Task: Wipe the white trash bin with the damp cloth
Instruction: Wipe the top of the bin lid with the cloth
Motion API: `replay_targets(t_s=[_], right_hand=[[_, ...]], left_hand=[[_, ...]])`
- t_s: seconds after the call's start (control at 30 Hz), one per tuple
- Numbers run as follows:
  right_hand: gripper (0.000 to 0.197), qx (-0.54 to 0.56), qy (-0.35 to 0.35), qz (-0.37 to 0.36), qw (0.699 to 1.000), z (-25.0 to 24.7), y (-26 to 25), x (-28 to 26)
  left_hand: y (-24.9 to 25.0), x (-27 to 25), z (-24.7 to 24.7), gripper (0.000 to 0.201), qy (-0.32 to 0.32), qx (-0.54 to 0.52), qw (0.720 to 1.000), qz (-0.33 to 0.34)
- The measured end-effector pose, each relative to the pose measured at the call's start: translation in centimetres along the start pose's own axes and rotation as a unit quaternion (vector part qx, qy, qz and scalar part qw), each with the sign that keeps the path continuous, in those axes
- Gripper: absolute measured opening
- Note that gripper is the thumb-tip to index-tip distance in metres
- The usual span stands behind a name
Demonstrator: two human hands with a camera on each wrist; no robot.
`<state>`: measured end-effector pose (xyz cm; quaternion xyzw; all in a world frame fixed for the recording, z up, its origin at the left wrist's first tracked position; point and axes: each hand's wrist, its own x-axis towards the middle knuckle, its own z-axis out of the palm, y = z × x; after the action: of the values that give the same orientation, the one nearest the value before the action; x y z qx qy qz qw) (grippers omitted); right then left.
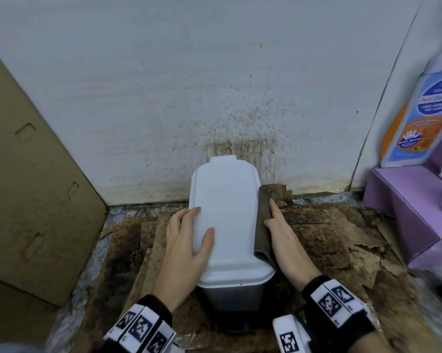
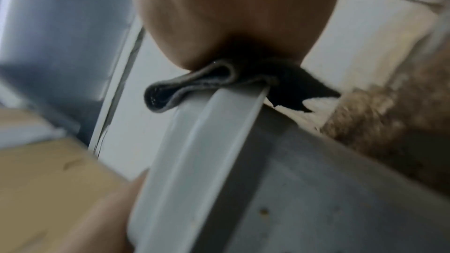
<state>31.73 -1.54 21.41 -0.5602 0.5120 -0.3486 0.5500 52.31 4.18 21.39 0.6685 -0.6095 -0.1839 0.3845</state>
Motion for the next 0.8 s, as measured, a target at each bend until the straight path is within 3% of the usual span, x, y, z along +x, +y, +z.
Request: replay_targets(t_s=[0.17, 0.5, 0.8], right_hand=[[0.051, 0.092, -0.015, 0.014, 0.996, -0.3, 0.7, 1.1], [0.046, 0.107, -0.029, -0.034, 0.993, -0.5, 1.2, 1.9], [0.046, -0.067, -0.042, -0.047, 0.996, -1.7, 0.4, 4.0]], left_hand=[[0.1, 0.0, -0.1, 0.049, -0.005, -0.009, 1.0, -0.003], [-0.3, 0.0, 0.2, 0.05, -0.002, -0.018, 1.0, -0.002], [-0.5, 0.2, 0.5, 0.051, 0.001, -0.018, 1.0, -0.005]])
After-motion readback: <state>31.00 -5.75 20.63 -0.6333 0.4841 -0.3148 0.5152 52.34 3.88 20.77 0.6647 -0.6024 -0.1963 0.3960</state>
